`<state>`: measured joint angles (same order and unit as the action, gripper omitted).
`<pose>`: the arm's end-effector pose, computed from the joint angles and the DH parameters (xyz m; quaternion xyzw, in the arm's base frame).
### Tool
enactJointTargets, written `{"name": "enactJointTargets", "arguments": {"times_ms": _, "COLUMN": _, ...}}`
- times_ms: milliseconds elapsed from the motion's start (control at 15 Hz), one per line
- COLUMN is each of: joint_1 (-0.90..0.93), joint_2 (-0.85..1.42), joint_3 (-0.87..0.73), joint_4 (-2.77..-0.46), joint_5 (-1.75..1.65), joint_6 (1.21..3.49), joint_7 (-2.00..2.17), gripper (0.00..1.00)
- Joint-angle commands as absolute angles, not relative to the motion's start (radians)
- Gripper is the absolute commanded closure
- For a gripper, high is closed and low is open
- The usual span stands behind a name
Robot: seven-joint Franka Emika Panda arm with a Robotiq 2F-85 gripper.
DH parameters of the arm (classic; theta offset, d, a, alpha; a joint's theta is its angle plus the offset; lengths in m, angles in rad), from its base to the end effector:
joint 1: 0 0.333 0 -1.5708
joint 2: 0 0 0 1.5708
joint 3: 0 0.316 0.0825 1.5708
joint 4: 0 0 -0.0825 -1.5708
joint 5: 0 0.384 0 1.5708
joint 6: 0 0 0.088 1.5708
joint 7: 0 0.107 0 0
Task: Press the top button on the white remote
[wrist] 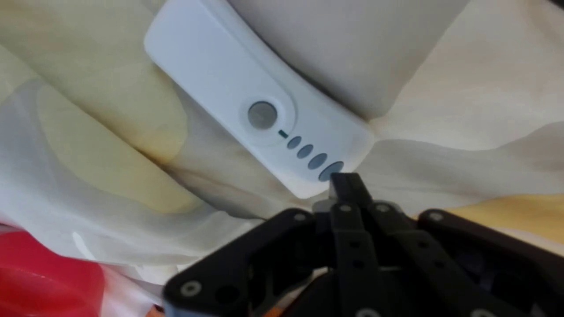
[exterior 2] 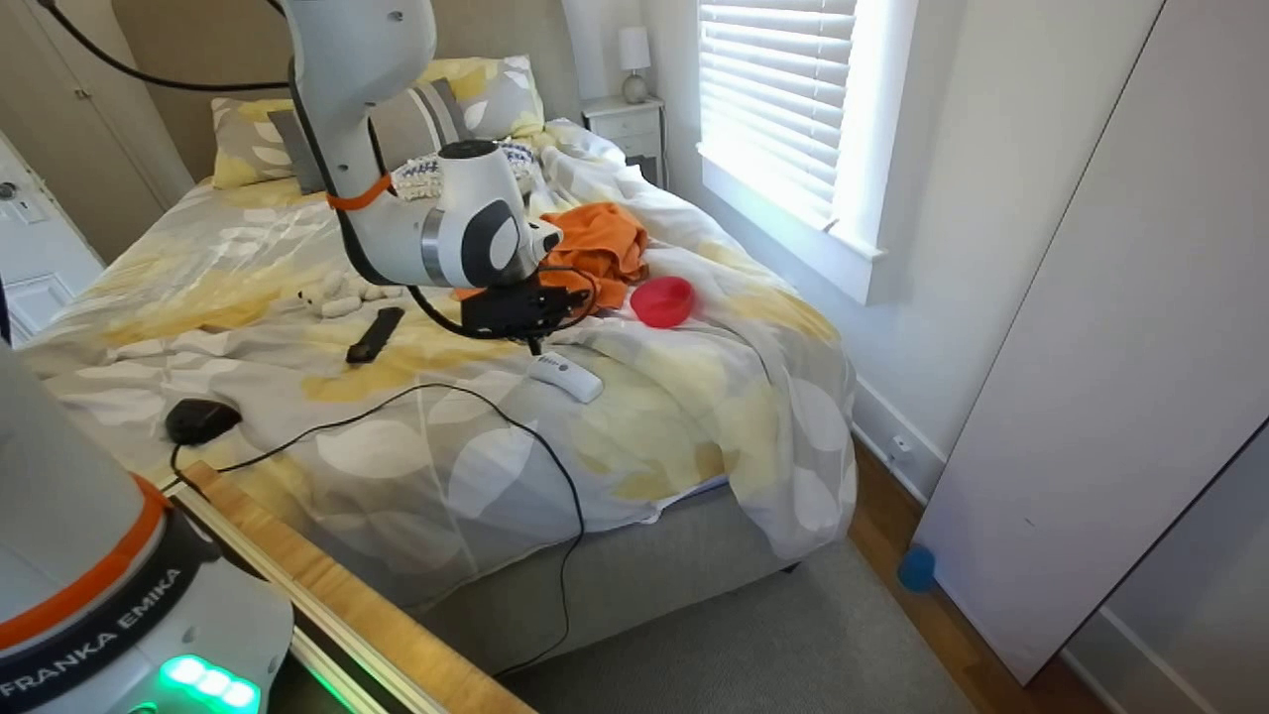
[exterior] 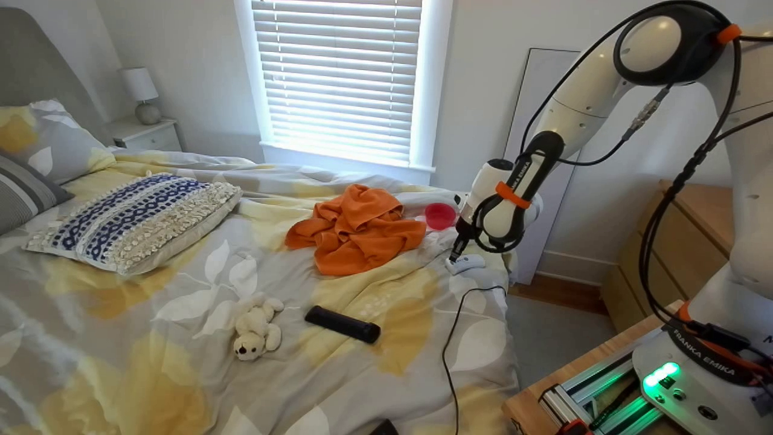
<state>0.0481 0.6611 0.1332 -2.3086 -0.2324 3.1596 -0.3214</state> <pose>0.4991 0.1189 0.0834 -0.9342 -0.3408 -0.1032 0.0226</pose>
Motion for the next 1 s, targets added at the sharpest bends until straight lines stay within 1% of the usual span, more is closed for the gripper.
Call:
{"name": "enactJointTargets", "arguments": {"times_ms": 0, "joint_1": 0.041, "joint_2": 0.702, "joint_3": 0.131, "joint_4": -2.281, "joint_5": -0.253, "joint_6": 3.179, "joint_7": -0.319, "gripper": 1.0}}
{"name": "enactJointTargets", "arguments": {"times_ms": 933, "joint_1": 0.038, "joint_2": 0.724, "joint_3": 0.117, "joint_4": -2.263, "joint_5": -0.254, "joint_6": 3.187, "joint_7": -0.319, "gripper": 1.0}}
